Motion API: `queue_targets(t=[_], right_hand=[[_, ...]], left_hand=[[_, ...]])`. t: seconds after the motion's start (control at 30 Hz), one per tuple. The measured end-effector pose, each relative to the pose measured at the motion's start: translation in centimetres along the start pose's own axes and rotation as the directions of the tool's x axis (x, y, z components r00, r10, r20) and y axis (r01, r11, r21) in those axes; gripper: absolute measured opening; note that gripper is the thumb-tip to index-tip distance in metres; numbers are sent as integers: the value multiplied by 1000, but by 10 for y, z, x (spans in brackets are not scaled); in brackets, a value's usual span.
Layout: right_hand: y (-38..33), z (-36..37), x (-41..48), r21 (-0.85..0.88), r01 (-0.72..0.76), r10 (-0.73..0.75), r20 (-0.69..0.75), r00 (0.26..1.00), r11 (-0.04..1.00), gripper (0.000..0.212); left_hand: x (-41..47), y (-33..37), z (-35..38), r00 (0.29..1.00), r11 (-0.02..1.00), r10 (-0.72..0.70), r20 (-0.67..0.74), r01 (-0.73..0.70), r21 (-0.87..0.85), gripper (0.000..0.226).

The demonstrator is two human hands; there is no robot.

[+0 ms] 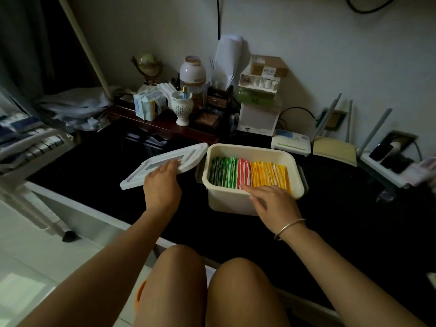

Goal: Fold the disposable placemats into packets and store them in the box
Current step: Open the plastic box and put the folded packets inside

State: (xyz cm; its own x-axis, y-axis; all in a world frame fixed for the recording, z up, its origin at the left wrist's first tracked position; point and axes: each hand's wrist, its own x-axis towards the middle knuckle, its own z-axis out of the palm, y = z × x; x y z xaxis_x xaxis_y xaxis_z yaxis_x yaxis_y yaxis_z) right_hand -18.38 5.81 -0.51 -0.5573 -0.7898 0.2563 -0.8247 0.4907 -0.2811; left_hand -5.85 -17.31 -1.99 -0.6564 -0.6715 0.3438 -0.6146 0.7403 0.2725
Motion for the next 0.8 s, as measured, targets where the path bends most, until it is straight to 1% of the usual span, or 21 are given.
queue_targets(t=[0.1,0.17,0.23,0.27,0.3,0.33,0.37,0.4,0.43,0.47,0.5,0.53,0.57,0.6,0.67,0.7,0.73,0.77,0.8], right_hand=[[-3,-2,3,69,-57,56,8,998,996,34],[-4,-1,2,131,-99,98,16,995,986,32],[-7,-5,1,288,-183,184,23,983,940,32],[-10,-10,1,384,-245,263,6,965,890,32],[-10,-16,4,475,-319,377,-29,926,820,32],[-10,-20,7,559,-396,508,-53,860,728,30],[-6,-24,11,659,-459,640,-44,767,596,28],[-2,-30,14,767,-485,748,11,663,419,26],[-1,-36,17,862,-461,806,112,581,213,27],[5,-41,19,908,-418,824,209,526,37,30],[12,-45,20,924,-374,822,274,499,-81,35],[17,-51,19,924,-353,808,318,496,-147,37],[23,-55,18,915,-370,793,344,503,-162,35],[29,-58,16,905,-403,784,350,513,-141,29],[41,-60,16,880,-468,758,359,545,-81,12],[46,-60,17,868,-495,747,357,560,-44,10],[52,-58,18,855,-519,746,350,567,-8,16],[58,-55,21,842,-539,755,329,567,38,27],[63,-53,23,816,-568,772,287,567,113,39]], left_hand=[[5,11,-28,990,998,-16,-142,7,-66,47],[8,21,-48,974,993,31,-224,-56,-105,41],[7,34,-66,930,967,183,-320,-230,-113,40],[6,42,-72,892,936,284,-352,-337,-98,41],[5,53,-74,847,898,384,-368,-435,-63,42],[3,63,-75,809,862,468,-357,-507,-19,43],[2,75,-73,777,829,535,-331,-559,27,46],[-1,88,-70,746,794,595,-298,-604,72,49],[-3,97,-64,715,758,646,-269,-643,113,50],[-7,107,-58,679,718,693,-243,-680,149,51],[-11,115,-51,643,680,732,-223,-709,188,51],[-16,122,-43,616,650,760,-206,-729,216,52],[-20,128,-37,600,630,776,-194,-742,229,52],[-24,134,-31,593,619,785,-177,-752,228,53],[-32,143,-24,609,612,789,-86,-763,208,57],[-34,146,-22,621,613,784,-26,-766,193,59],[-36,147,-19,634,622,773,20,-765,167,62],[-35,148,-15,650,642,758,55,-758,115,63],[-34,147,-14,666,666,741,85,-745,36,64]])
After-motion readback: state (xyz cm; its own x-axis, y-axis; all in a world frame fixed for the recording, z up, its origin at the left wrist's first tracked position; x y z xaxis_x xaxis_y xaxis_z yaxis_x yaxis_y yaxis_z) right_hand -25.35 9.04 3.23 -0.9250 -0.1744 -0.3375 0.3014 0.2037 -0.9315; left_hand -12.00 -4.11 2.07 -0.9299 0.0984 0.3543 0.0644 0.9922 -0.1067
